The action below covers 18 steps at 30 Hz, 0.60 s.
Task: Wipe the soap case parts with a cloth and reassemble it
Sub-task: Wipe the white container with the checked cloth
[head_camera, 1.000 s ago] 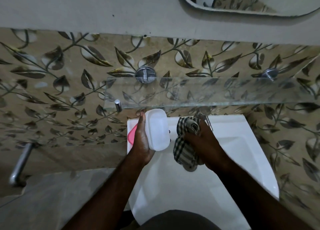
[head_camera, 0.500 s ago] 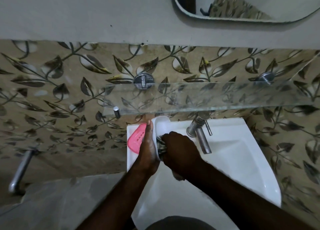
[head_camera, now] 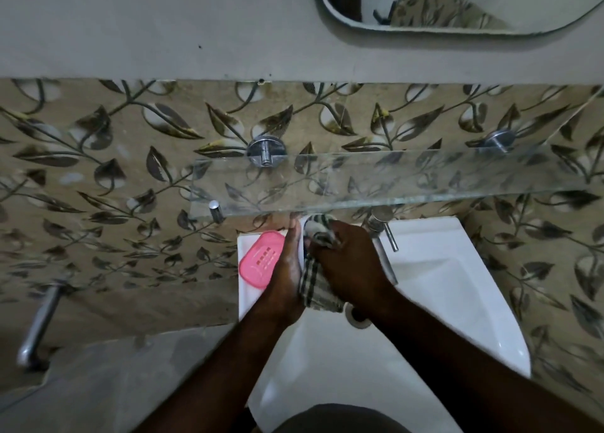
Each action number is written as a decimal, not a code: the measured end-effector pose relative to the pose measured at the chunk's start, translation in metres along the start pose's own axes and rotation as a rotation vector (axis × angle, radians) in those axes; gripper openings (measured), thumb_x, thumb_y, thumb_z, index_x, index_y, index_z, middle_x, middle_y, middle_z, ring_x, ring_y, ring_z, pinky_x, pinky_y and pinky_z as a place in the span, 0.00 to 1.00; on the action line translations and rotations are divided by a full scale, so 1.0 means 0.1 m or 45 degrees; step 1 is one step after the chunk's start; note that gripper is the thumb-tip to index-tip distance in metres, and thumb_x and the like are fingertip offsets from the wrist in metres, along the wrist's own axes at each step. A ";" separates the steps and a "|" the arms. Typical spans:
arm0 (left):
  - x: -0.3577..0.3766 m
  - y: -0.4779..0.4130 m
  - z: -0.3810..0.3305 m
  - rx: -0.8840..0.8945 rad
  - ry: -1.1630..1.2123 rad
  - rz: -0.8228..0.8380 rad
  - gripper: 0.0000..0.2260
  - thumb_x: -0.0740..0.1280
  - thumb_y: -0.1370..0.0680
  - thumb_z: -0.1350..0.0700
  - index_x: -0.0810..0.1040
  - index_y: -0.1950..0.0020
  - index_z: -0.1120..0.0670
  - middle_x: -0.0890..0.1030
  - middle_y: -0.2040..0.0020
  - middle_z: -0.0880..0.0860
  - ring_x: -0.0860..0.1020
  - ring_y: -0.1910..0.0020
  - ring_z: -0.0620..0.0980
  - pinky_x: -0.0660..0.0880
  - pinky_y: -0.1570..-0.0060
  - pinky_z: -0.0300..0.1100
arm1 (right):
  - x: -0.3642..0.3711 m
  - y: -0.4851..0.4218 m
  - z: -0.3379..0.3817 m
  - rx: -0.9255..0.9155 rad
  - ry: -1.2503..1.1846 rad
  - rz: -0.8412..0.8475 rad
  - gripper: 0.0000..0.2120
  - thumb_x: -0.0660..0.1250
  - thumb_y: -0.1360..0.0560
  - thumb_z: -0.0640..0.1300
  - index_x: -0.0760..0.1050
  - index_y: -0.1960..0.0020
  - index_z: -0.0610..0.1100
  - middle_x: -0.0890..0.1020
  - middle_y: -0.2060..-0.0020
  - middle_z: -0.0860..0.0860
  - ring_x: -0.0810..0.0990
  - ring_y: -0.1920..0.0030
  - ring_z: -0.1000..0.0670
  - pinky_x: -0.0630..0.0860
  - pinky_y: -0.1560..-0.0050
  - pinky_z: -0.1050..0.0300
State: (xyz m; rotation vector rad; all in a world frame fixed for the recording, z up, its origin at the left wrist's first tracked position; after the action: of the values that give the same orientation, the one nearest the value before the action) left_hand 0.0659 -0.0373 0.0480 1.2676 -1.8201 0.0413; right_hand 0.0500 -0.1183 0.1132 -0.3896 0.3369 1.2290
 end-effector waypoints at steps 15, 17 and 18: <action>-0.01 -0.01 -0.18 0.088 -0.107 -0.155 0.20 0.55 0.19 0.44 0.80 0.56 0.55 0.85 0.68 0.50 0.83 0.69 0.46 0.79 0.69 0.38 | 0.02 0.02 0.00 -0.185 0.514 -0.016 0.06 0.62 0.32 0.45 0.74 0.56 0.51 0.77 0.59 0.53 0.78 0.61 0.50 0.72 0.64 0.56; -0.07 0.03 -0.23 0.117 -0.110 -0.229 0.17 0.61 0.20 0.46 0.79 0.55 0.58 0.83 0.73 0.49 0.81 0.75 0.45 0.77 0.76 0.36 | 0.18 0.19 0.02 -0.371 0.608 0.150 0.03 0.62 0.32 0.47 0.73 0.59 0.49 0.78 0.62 0.49 0.79 0.63 0.44 0.74 0.66 0.53; -0.09 0.05 -0.25 0.127 -0.131 -0.253 0.16 0.62 0.20 0.46 0.78 0.53 0.58 0.82 0.74 0.49 0.81 0.76 0.45 0.77 0.77 0.37 | 0.26 0.29 0.01 -0.448 0.670 0.272 0.03 0.61 0.32 0.46 0.72 0.60 0.48 0.77 0.63 0.48 0.79 0.63 0.42 0.74 0.67 0.52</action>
State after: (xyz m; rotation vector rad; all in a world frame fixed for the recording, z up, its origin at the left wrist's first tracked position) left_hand 0.0788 -0.0166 0.0590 1.5405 -1.7882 -0.0440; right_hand 0.0301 -0.0873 0.0992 -1.0093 0.6255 1.3876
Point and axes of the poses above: each hand's wrist, its own y-axis away from the middle knuckle, its own x-axis out of the palm, z = x × y, the point moved 7 cm from there along -y, towards the middle knuckle
